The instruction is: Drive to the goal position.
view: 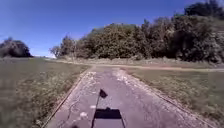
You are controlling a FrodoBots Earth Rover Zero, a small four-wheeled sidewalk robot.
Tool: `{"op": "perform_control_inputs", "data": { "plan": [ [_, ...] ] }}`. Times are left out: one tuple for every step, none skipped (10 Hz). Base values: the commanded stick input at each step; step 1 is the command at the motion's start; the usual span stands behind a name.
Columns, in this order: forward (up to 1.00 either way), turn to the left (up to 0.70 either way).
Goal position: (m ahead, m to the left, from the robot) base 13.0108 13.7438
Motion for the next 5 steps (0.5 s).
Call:
{"op": "perform_control_inputs", "data": {
  "plan": [
    [0.7, 0.0],
    [0.7, 0.0],
    [0.7, 0.0],
    [0.7, 0.0],
    [0.7, 0.0]
  ]
}}
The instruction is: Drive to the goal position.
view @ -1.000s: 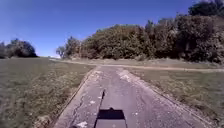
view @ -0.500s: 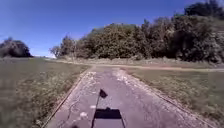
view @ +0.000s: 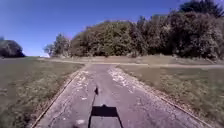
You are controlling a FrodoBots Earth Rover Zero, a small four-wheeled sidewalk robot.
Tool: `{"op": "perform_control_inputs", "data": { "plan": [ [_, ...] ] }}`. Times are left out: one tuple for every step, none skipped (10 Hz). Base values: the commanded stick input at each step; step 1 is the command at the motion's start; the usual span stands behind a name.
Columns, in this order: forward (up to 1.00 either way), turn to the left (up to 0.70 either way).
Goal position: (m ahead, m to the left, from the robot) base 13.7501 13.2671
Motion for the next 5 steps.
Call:
{"op": "perform_control_inputs", "data": {
  "plan": [
    [0.7, 0.0],
    [0.7, 0.0],
    [0.7, 0.0],
    [0.7, 0.0],
    [0.7, 0.0]
  ]
}}
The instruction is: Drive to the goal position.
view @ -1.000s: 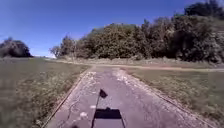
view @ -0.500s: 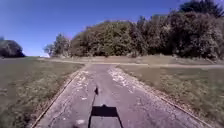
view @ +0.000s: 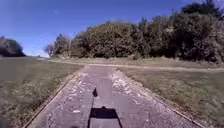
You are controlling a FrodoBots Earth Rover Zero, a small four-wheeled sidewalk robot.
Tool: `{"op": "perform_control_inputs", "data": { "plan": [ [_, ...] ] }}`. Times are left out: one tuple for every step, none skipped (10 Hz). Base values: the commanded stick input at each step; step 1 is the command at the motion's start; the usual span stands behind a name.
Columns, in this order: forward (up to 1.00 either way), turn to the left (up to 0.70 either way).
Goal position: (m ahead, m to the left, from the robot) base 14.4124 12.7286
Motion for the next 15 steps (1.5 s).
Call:
{"op": "perform_control_inputs", "data": {
  "plan": [
    [0.7, 0.0],
    [0.7, 0.0],
    [0.7, 0.0],
    [0.7, 0.0],
    [0.7, 0.0],
    [0.7, 0.0],
    [0.7, 0.0],
    [0.7, 0.0],
    [0.7, 0.03],
    [0.7, 0.05],
    [0.7, 0.14],
    [0.7, 0.2],
    [0.7, 0.21],
    [0.7, 0.07],
    [0.7, 0.02]
  ]
}}
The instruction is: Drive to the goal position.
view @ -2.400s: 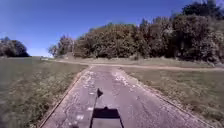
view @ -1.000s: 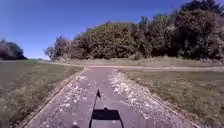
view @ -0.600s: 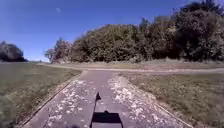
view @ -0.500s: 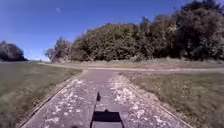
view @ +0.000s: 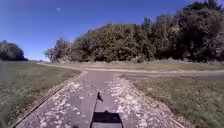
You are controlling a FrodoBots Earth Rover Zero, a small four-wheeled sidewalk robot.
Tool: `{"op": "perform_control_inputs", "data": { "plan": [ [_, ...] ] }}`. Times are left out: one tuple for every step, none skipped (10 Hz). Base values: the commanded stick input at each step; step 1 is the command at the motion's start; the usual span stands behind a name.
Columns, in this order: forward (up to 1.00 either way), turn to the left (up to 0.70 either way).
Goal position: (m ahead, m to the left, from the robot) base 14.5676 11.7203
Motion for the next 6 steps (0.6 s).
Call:
{"op": "perform_control_inputs", "data": {
  "plan": [
    [0.7, 0.0],
    [0.7, 0.0],
    [0.7, 0.0],
    [0.7, 0.0],
    [0.7, 0.02],
    [0.7, 0.1]
  ]
}}
